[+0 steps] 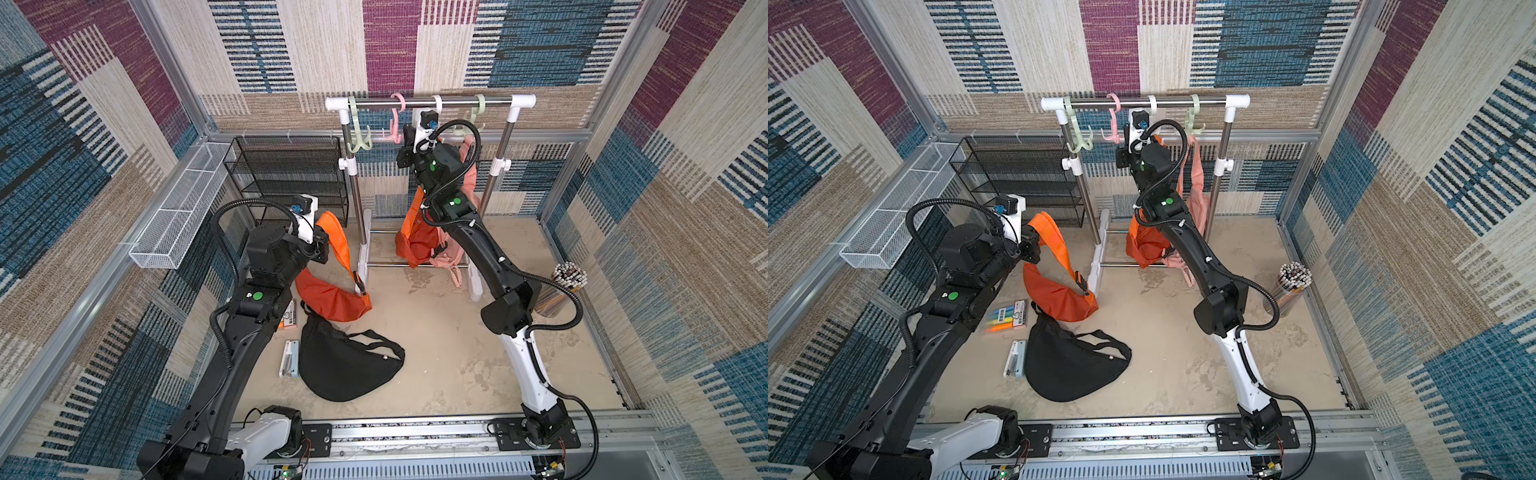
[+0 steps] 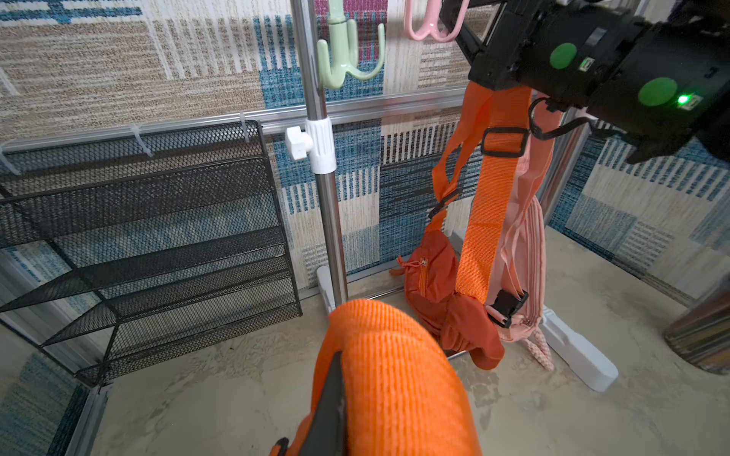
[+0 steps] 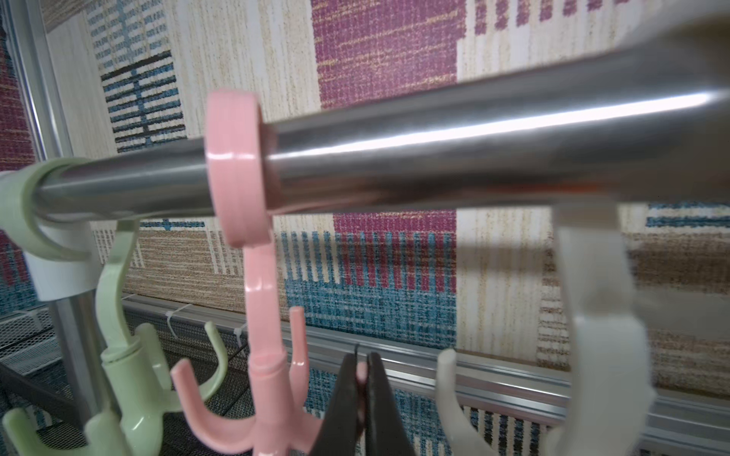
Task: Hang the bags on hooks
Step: Adjust the hanger on the clothesline, then hang the bag on the hook.
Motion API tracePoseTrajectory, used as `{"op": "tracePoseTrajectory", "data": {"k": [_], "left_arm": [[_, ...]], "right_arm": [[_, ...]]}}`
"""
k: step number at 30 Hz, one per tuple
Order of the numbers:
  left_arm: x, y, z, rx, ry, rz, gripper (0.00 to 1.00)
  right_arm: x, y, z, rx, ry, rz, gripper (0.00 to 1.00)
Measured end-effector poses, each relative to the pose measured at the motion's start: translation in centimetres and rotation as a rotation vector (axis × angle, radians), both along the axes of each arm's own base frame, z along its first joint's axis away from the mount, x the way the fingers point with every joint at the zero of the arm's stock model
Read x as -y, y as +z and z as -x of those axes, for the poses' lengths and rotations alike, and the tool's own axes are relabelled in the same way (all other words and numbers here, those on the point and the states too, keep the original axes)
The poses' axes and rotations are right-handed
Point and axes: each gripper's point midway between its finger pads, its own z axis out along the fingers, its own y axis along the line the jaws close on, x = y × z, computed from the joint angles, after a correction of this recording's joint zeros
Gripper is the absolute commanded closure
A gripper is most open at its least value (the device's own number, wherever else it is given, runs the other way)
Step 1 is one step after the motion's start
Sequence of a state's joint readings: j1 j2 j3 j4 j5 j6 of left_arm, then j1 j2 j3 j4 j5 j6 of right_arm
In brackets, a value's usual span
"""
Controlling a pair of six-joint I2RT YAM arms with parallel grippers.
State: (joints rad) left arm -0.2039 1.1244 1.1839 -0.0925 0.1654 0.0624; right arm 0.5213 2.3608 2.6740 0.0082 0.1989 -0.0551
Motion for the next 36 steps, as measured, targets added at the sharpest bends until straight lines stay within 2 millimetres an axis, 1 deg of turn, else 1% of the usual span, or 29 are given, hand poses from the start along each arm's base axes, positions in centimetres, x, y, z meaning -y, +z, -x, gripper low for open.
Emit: {"op": "tracePoseTrajectory", "data": {"k": [3,5,6,7,8,10,13,15,17,19,22,25,27,29,31,33,36], "left_arm": [[0.6,0.5,-0.1,0.001,-0.032,0.016,1.00],[1.2,1.0,-0.3,0.003,-0.056,0.032,1.00],[1.6,1.1,-0.4,0.001,-0.073,0.042,1.00],[2.0,1.3,-0.5,-0.001,-0.088,0.046,1.00],[2.4,1.4,-0.6,-0.001,-0.099,0.051,1.00],[3.6,2.0,-0.6,0.003,-0.136,0.053,1.00],[5.5,3.4,-0.4,0.021,-0.175,0.044,1.00],[6.8,4.3,-0.3,0.039,-0.199,0.030,1.00],[7.4,4.7,-0.6,0.040,-0.198,0.017,1.00],[7.4,4.7,-1.1,0.035,-0.180,0.005,1.00],[7.8,4.4,-1.8,0.017,-0.173,-0.012,1.00],[8.5,4.9,-2.2,0.015,-0.182,-0.017,1.00],[9.1,5.7,-2.5,0.027,-0.192,-0.024,1.00],[9.6,6.2,-2.7,0.037,-0.198,-0.033,1.00],[9.8,6.4,-3.0,0.036,-0.199,-0.038,1.00],[10.2,6.4,-3.4,0.032,-0.203,-0.043,1.00],[10.4,6.2,-3.9,0.022,-0.194,-0.050,1.00]], "right_arm": [[1.0,-0.4,-0.2,-0.025,-0.037,0.018,1.00],[1.1,-0.5,-0.1,-0.034,-0.042,0.034,0.99],[1.2,-0.5,0.0,-0.038,-0.043,0.042,0.97],[1.3,-0.5,0.2,-0.041,-0.044,0.047,0.93],[1.3,-0.4,0.3,-0.044,-0.045,0.054,0.86],[1.3,-0.3,0.7,-0.056,-0.035,0.069,0.65],[1.3,0.4,1.8,-0.062,-0.005,0.097,0.43],[1.2,1.1,2.9,-0.063,0.030,0.108,0.36],[1.2,1.8,4.2,-0.062,0.058,0.117,0.32],[1.5,2.1,5.6,-0.071,0.077,0.127,0.29],[2.2,1.2,8.4,-0.101,0.105,0.149,0.28],[2.9,0.0,12.2,-0.127,0.146,0.172,0.28],[2.8,-0.3,15.2,-0.120,0.203,0.181,0.28],[2.0,-0.6,17.9,-0.113,0.281,0.194,0.28],[0.7,-1.3,20.0,-0.112,0.357,0.209,0.28],[-0.9,-3.1,21.9,-0.138,0.429,0.232,0.28],[-3.2,-6.2,23.5,-0.204,0.518,0.256,0.28]]}}
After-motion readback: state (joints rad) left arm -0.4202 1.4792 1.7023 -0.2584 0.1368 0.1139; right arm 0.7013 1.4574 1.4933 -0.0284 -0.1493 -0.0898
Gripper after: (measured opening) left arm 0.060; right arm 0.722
